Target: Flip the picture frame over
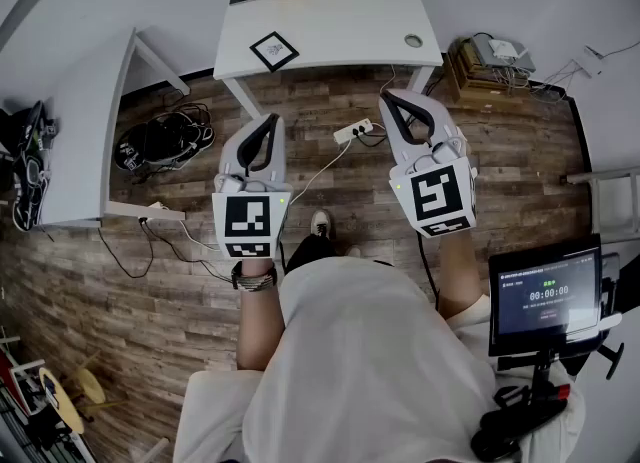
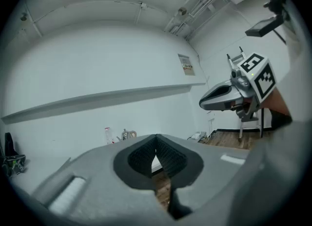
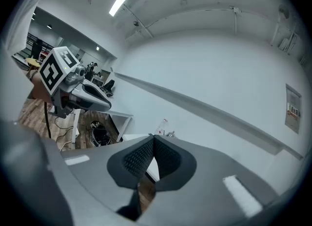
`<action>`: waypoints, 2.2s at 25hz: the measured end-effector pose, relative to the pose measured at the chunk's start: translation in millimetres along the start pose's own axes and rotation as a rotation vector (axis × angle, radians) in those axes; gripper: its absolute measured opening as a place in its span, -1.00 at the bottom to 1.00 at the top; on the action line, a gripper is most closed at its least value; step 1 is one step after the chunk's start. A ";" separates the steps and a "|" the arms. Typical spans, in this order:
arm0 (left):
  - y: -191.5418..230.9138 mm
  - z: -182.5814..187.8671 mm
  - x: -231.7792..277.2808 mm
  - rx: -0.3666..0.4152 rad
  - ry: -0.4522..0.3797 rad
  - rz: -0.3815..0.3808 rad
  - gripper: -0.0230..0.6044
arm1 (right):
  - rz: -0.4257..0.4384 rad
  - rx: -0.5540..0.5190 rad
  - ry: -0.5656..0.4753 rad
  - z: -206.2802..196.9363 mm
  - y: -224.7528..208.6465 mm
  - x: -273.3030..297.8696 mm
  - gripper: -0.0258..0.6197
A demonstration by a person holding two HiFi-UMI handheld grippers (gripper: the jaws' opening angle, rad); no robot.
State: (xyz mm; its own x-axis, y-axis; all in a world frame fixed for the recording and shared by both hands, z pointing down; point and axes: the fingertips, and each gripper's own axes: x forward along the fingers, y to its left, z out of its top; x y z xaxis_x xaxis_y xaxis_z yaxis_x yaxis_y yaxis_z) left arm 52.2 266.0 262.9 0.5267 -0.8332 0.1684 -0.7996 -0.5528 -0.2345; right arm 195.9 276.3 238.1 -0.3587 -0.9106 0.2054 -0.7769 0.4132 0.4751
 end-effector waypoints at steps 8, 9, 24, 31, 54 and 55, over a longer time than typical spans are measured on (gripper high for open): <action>-1.1 -0.1 -5.3 -0.007 0.002 0.007 -0.91 | 0.019 -0.032 -0.011 4.0 3.0 -3.0 -0.92; 0.2 -1.4 -5.8 -0.010 0.002 0.009 -0.91 | 0.024 -0.037 -0.009 3.8 4.0 -1.2 -0.92; 23.1 -35.5 26.2 -0.073 0.034 0.051 -0.91 | 0.110 -0.251 0.163 -47.6 21.2 67.4 -0.75; 94.2 -66.5 79.2 -0.140 0.081 0.086 -0.91 | 0.166 -0.341 0.233 -60.2 21.6 170.9 -0.72; 264.6 -152.1 153.6 -0.165 0.249 0.109 -0.91 | 0.386 0.019 0.528 -154.1 121.5 440.4 -0.65; 265.1 -155.5 153.3 -0.168 0.258 0.110 -0.91 | 0.395 0.042 0.530 -155.2 125.9 447.7 -0.66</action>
State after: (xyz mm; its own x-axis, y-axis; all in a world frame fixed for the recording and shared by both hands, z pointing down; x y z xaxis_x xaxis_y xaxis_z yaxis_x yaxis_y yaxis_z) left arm -123.9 -6.6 375.4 0.3608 -0.8458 0.3930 -0.8956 -0.4318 -0.1069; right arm 17.7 -81.1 522.6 -0.3258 -0.5683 0.7556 -0.6625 0.7074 0.2464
